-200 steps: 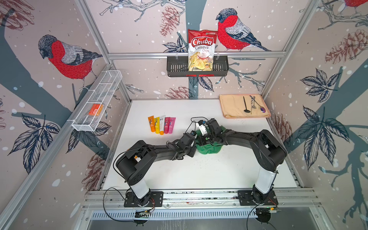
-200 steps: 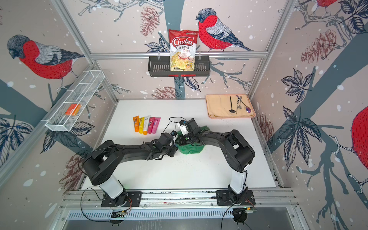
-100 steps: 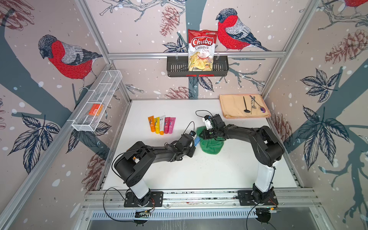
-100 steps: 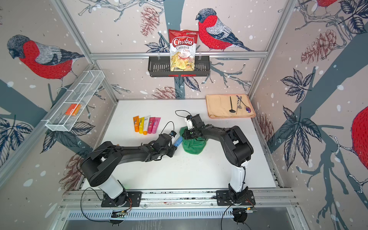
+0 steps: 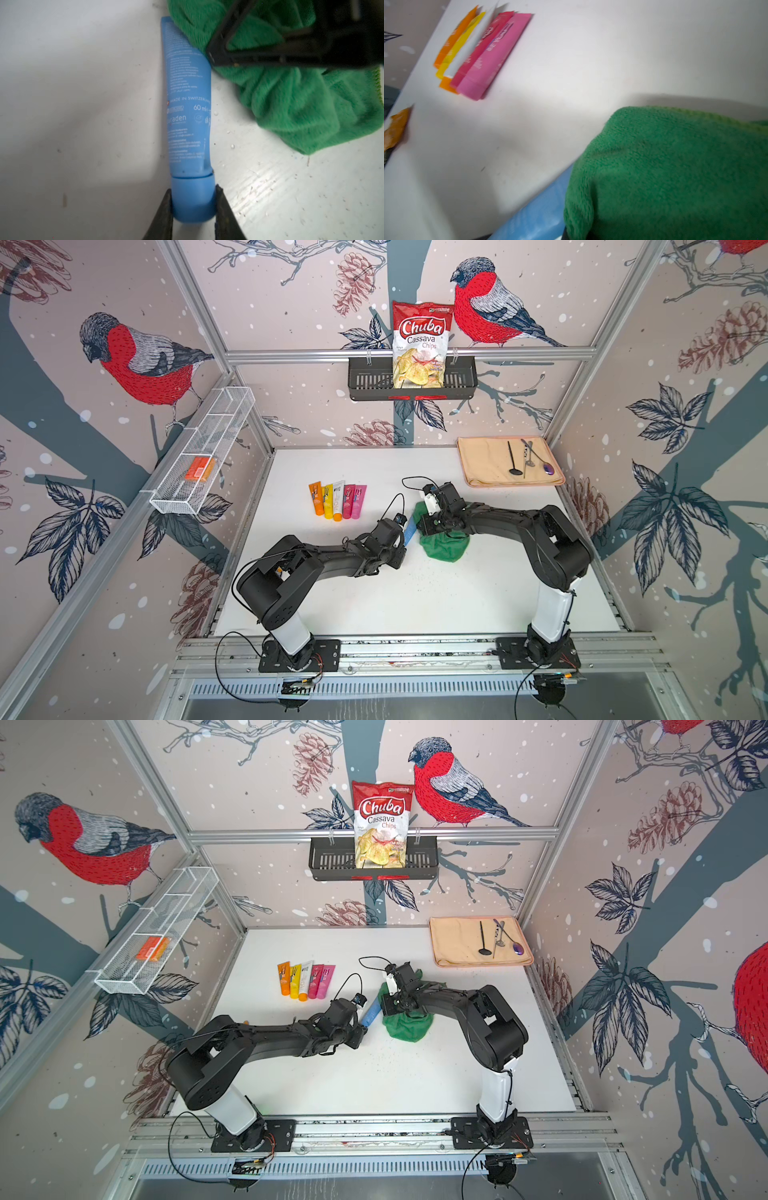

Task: Wipe the surface of the toothpaste tube
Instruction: Wipe the dirt from the toothpaste tube, then place the toothpaste at the center of the board.

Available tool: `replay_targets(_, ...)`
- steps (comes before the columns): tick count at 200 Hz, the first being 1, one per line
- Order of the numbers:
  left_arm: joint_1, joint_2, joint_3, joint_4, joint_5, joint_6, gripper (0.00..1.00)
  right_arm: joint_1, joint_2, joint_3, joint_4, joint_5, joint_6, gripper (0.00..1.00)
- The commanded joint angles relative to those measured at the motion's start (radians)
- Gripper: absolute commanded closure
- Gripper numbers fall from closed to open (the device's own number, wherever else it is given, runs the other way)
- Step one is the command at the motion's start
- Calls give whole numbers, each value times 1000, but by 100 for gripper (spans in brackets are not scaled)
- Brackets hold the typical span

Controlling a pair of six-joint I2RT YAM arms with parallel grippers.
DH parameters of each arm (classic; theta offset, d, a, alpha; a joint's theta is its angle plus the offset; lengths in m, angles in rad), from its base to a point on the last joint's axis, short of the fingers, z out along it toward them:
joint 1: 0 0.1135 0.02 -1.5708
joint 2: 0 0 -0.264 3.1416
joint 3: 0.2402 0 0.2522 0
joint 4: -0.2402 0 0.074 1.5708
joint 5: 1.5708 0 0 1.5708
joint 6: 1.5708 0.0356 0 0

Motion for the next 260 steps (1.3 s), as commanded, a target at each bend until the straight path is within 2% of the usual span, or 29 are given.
replay_targets(1,1,17,9,21,23,19,89,30,-55,-51,53,-246,29,100)
replay_targets(33,1,13,7,34,32,26,89,35,-118,-112,125,-340,48,100)
replay_targets(54,2,8,0,42,43,33,89,29,-109,-112,136,-339,55,100)
replay_targets(82,1,-13,-19,61,62,35,89,2,-27,-62,90,-241,53,100)
replay_targets(112,1,-28,-36,73,85,46,89,-31,65,33,-39,-35,31,100)
replay_targets(136,1,-37,-42,72,89,48,89,-78,72,81,-114,87,16,100)
replay_targets(179,-3,-46,-30,54,112,46,89,-242,-58,32,-158,232,0,100)
replay_targets(208,-3,-38,-8,42,96,26,89,-351,-193,-65,-150,284,1,100)
replay_targets(260,-3,75,148,19,8,-25,90,-479,-477,-234,-101,261,19,100)
